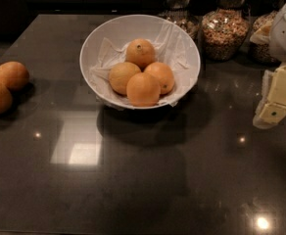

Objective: Pick orange from white bowl

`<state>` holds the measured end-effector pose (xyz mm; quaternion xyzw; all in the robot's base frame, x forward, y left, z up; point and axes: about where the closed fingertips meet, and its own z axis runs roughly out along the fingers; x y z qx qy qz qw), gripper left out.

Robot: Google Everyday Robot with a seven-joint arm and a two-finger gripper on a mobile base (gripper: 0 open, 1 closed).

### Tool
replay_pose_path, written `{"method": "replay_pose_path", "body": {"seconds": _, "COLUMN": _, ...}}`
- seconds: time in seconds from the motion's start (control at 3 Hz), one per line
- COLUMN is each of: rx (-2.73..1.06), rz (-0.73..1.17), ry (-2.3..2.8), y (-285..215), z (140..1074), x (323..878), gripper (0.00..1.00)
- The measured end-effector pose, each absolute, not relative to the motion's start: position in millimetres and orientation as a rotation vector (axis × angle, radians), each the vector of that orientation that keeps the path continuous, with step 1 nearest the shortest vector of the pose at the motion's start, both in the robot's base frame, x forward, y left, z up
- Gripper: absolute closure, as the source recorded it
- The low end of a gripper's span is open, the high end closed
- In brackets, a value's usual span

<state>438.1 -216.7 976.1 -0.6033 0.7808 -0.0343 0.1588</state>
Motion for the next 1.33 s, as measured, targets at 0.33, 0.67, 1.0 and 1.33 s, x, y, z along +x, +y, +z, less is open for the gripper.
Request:
{"method": "replay_pose_path", "body": {"seconds": 0.33, "rx": -1.725, "rz": -0.098, "ry": 2.232, "y": -216.7, "z": 976.1, "x": 438.1, "gripper": 0.0}}
{"method": "replay_pose_path", "body": {"seconds": 0.67, "rx": -1.618, "rz": -0.054, "ry": 2.281, "y": -213.5, "z": 976.6, "x": 441.8, "gripper": 0.0}}
{"method": "replay_pose_path", "body": {"seconds": 1.0, "rx": -1.468, "rz": 0.024, "ry": 2.366, "y": -200.2, "z": 976.4, "x": 447.0, "gripper": 0.0}}
{"method": "replay_pose_path", "body": {"seconds": 1.33, "rx": -1.353, "rz": 0.114, "ry": 2.405, "y": -180.6, "z": 980.5, "x": 451.8, "gripper": 0.0}}
